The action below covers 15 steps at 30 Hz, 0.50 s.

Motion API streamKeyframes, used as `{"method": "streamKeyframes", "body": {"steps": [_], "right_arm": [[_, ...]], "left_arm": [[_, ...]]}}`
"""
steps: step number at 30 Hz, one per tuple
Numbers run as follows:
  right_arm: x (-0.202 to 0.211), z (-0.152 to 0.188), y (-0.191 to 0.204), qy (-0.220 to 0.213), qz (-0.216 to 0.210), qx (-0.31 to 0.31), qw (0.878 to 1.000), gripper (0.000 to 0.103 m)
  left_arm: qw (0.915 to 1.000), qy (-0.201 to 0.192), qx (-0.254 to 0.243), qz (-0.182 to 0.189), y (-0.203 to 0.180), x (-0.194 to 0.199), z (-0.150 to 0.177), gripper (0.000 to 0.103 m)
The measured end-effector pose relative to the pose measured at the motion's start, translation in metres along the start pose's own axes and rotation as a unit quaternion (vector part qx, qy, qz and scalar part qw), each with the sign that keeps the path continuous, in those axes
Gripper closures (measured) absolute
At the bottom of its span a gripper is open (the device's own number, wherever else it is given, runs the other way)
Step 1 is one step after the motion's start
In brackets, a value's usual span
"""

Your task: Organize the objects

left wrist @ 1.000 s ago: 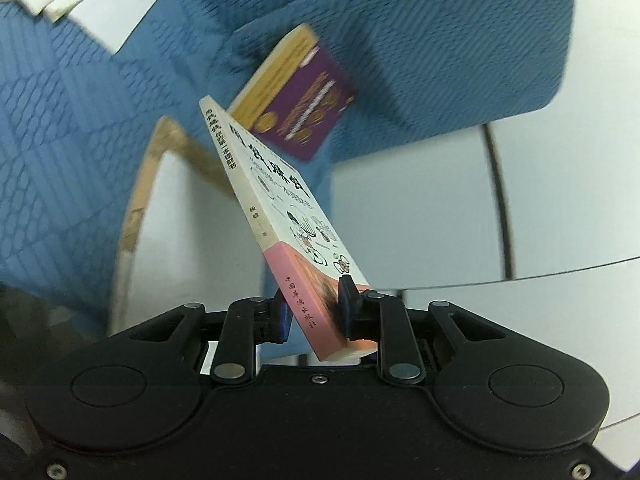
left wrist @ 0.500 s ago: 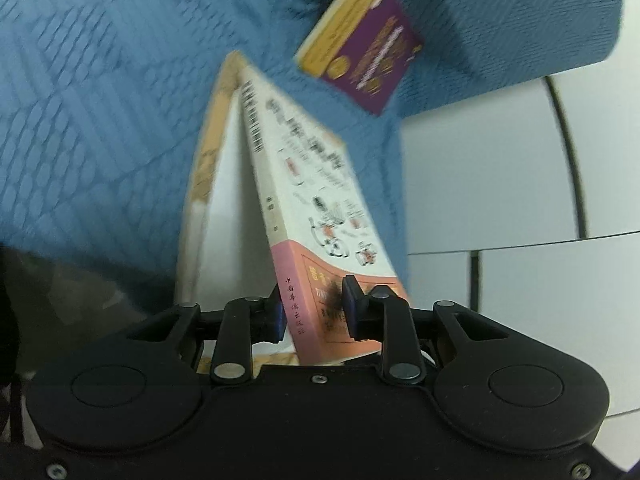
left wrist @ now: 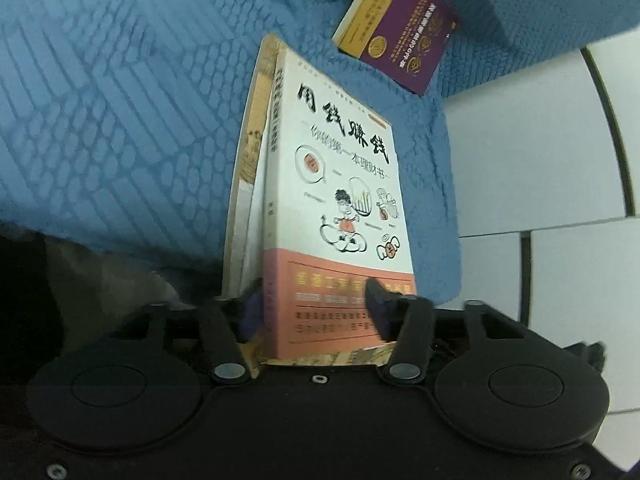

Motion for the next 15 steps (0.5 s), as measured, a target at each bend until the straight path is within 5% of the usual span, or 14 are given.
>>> {"method": "streamKeyframes", "body": {"steps": [5,15], "right_arm": [[0.016,-0.003,0.005,-0.007,0.06,0.037,0.998,0.062],[0.076,-0.018,0.053,-0.094,0.052,0.131,0.986,0.062]], "left_arm": [[0.9975,-0.026,-0.046,-0.047,-0.015,0.019,0.004,0.045],[0.9799,-0.111,-0.143,-0.084,-0.073,0.081,0.013,0.045]]}}
Point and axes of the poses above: each gripper's, at about its wrist camera, not at the fingertips, and x roughly against the way its jaws point, y to its left, z to its underside, the point moved 2 cm from there along -x, roughly the way its jaws point, and after that the axes turned 2 degrees about -x, right-handed, at the moved point
